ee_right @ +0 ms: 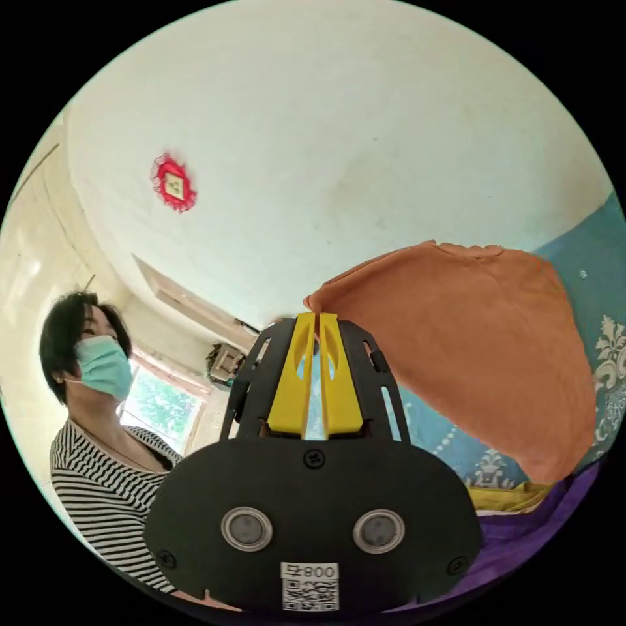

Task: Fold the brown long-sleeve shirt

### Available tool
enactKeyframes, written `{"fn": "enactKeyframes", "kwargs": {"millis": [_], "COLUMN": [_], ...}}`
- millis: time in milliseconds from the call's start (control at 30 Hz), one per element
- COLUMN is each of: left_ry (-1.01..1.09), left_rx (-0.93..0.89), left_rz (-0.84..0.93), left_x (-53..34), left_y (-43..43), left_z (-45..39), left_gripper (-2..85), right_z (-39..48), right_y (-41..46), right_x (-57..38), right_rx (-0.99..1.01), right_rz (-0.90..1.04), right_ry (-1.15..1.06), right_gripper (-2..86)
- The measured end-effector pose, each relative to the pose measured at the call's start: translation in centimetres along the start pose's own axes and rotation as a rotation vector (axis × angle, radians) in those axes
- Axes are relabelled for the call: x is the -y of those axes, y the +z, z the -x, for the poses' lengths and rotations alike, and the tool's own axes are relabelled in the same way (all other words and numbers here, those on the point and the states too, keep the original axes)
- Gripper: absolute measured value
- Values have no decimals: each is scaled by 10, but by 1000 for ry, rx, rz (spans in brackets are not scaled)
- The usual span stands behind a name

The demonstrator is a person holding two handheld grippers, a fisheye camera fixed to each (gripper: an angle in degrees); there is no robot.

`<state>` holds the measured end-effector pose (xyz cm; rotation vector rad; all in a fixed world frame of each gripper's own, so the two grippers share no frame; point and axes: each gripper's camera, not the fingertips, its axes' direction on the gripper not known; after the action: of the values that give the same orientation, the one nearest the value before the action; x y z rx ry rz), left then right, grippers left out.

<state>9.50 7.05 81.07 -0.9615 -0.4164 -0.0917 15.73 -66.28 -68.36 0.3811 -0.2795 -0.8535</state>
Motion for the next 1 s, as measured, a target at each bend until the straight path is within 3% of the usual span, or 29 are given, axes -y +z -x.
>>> {"fn": "enactKeyframes", "kwargs": {"millis": [67, 267, 500, 667, 867, 1000], "left_ry": [-2, 0, 82, 153, 233, 243], "left_rx": [-13, -18, 1, 6, -77, -61], "left_rz": [-127, -327, -372, -225, 65, 152], "left_x": [4, -3, -11, 8, 17, 9], "left_y": [-70, -233, -368, -405, -398, -393], "left_z": [-3, -11, -24, -26, -24, -33], "left_gripper": [6, 28, 66, 92, 113, 123], "right_z": [61, 207, 349, 442, 511, 551], "right_y": [4, 34, 35, 49, 71, 79], "right_x": [-9, -38, -57, -58, -59, -55], "right_rx": [119, 168, 286, 314, 323, 309], "right_rz": [16, 202, 260, 325, 373, 427], "right_ry": [-47, -103, -191, -260, -256, -287], "right_gripper": [5, 5, 4, 4, 4, 4]}}
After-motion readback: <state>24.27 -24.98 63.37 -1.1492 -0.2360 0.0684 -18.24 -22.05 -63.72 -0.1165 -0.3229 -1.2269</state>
